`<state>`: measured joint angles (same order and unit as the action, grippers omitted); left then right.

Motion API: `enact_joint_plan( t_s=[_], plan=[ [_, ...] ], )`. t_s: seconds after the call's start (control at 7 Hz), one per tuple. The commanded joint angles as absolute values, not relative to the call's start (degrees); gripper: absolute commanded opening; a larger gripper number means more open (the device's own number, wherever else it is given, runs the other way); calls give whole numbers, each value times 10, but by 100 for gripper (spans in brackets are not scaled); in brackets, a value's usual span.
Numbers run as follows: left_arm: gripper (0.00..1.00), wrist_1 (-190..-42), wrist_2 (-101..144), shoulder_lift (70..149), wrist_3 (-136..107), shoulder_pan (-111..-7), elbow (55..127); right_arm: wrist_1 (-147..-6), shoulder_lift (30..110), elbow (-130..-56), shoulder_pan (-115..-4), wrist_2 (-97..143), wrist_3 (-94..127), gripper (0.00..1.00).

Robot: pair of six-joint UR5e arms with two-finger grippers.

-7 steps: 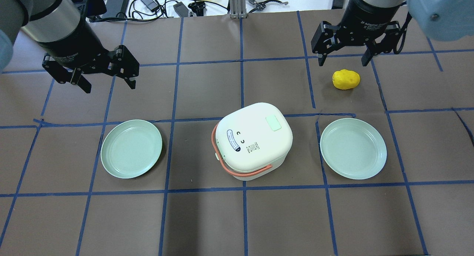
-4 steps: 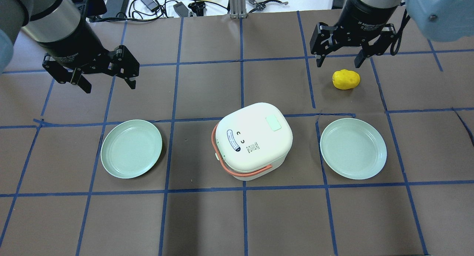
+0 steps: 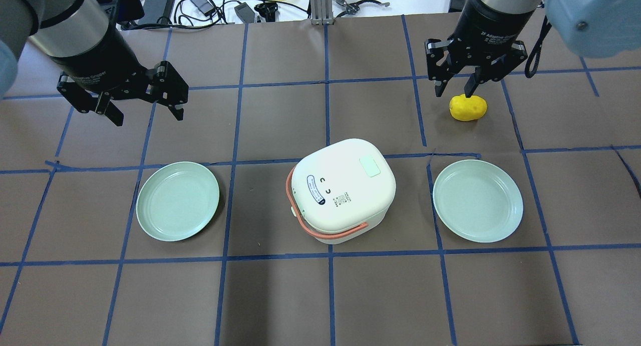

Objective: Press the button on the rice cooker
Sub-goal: 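Move the right gripper over the rice cooker's green lid button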

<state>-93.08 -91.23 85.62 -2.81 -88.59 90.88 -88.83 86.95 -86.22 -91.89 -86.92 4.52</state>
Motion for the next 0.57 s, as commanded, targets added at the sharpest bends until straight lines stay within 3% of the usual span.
enact_joint_plan(
  t_s=[0.0, 0.14, 0.43],
  plan=[
    [100, -931, -912, 856, -28, -886, 909, -889, 865, -863, -945, -865, 50, 10],
    [100, -931, -912, 856, -28, -886, 909, -890, 856, -863, -968, -866, 61, 3],
    [100, -931, -912, 856, -28, -886, 909, -889, 837, -866, -997, -859, 62, 0]
  ],
)
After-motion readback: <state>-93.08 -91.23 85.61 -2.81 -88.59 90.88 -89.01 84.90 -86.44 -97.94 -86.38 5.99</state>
